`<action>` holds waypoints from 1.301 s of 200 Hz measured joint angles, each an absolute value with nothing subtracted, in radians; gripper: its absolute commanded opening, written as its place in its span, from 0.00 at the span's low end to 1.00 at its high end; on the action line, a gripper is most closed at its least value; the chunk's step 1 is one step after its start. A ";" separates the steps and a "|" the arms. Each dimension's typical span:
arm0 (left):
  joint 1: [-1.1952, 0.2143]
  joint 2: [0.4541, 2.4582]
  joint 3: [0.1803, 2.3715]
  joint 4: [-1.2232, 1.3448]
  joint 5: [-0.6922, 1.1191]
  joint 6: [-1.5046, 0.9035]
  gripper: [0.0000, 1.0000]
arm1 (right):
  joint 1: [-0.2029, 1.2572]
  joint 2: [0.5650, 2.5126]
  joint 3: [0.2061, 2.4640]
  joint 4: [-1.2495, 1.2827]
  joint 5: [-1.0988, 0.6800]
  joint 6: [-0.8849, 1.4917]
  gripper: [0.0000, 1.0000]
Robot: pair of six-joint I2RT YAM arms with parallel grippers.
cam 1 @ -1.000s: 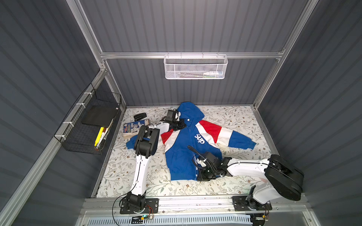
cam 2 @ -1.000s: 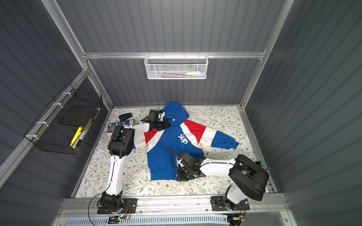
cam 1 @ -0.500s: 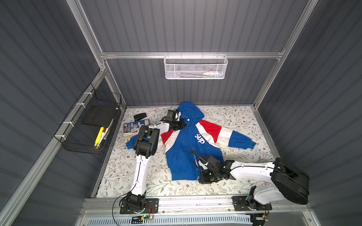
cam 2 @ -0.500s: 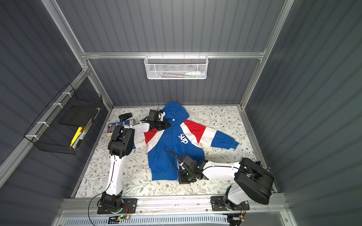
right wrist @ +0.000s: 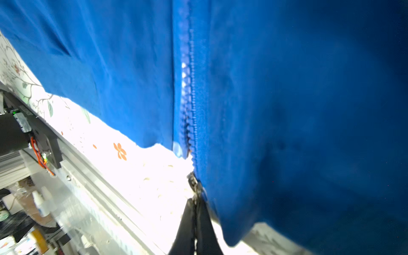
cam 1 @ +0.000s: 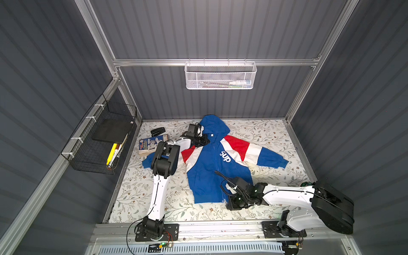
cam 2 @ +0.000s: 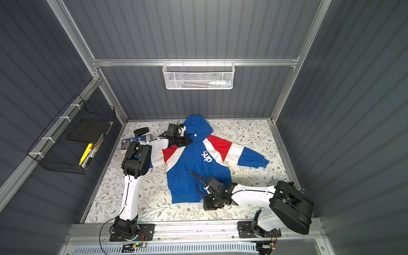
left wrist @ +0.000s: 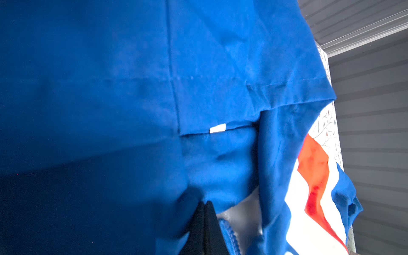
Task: Unzip the jacket
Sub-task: Unzip the zipper on the jacket, then smooth out the jacket at the center of the board.
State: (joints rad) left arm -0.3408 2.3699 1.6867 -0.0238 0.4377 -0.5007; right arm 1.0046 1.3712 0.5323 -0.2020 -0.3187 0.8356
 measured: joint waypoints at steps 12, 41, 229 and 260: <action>-0.339 2.370 1.687 -0.021 0.433 -0.501 0.00 | 1.005 1.371 0.532 -0.205 -0.323 0.836 0.00; -0.338 2.370 1.687 -0.017 0.422 -0.501 0.00 | 1.005 1.371 0.532 -0.208 -0.327 0.833 0.00; -0.340 1.664 1.247 -0.272 0.208 -0.440 0.79 | 0.709 1.275 0.854 -0.637 0.078 0.637 0.62; -0.403 1.503 1.059 -0.418 0.178 -0.485 0.81 | 0.611 1.348 0.854 -0.635 0.021 0.608 0.62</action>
State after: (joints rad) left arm -0.4030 1.5032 1.0588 -0.4175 0.1783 -0.4850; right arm 0.6106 1.3479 0.8536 -0.6353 0.0212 0.6079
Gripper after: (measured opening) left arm 0.804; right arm 0.620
